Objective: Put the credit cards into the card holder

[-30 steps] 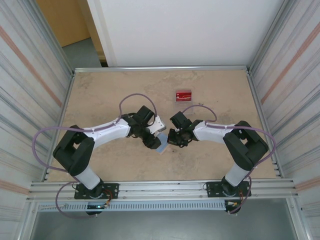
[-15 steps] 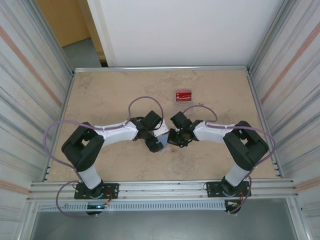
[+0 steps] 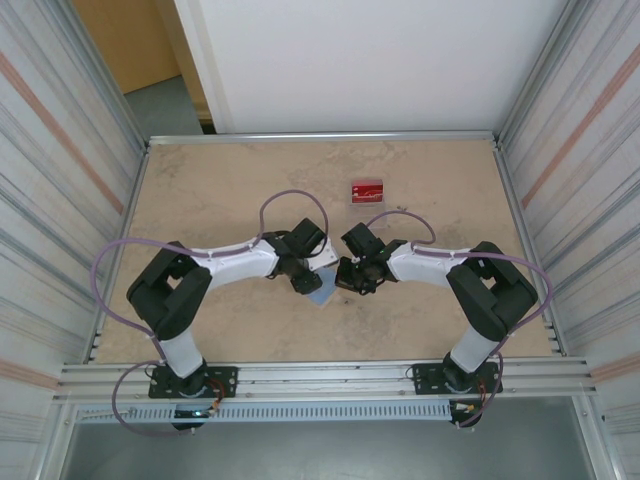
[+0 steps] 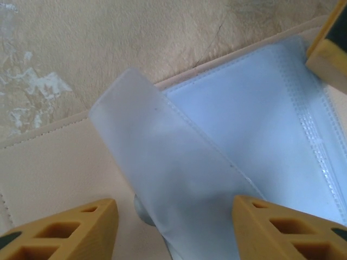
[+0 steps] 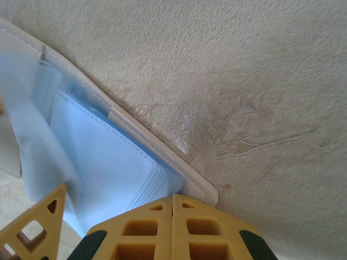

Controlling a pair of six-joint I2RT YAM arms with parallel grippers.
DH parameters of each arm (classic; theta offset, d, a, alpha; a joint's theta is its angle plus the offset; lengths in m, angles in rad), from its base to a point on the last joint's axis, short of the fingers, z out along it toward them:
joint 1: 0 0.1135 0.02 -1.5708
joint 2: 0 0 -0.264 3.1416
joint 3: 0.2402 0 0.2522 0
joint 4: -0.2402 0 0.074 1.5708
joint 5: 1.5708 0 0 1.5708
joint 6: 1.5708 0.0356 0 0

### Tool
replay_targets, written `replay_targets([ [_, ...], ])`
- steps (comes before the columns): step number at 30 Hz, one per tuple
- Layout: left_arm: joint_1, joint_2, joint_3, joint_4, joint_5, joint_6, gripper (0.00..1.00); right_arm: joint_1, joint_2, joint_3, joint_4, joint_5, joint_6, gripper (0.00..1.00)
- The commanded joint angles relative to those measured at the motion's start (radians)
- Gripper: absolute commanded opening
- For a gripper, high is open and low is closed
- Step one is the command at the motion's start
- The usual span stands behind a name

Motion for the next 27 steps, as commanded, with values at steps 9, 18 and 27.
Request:
replay_targets([
  [9, 0.103, -0.029, 0.017, -0.03, 0.107, -0.074, 0.27, 0.014, -0.014, 0.009, -0.027, 0.003, 0.005, 0.0],
  [18, 0.126, -0.037, 0.013, -0.029, 0.133, -0.094, 0.29, -0.007, -0.037, 0.084, 0.018, -0.06, 0.025, 0.0],
  [27, 0.136, -0.045, 0.007, -0.022, 0.139, -0.103, 0.31, -0.041, 0.093, 0.196, 0.045, -0.115, 0.019, 0.0],
])
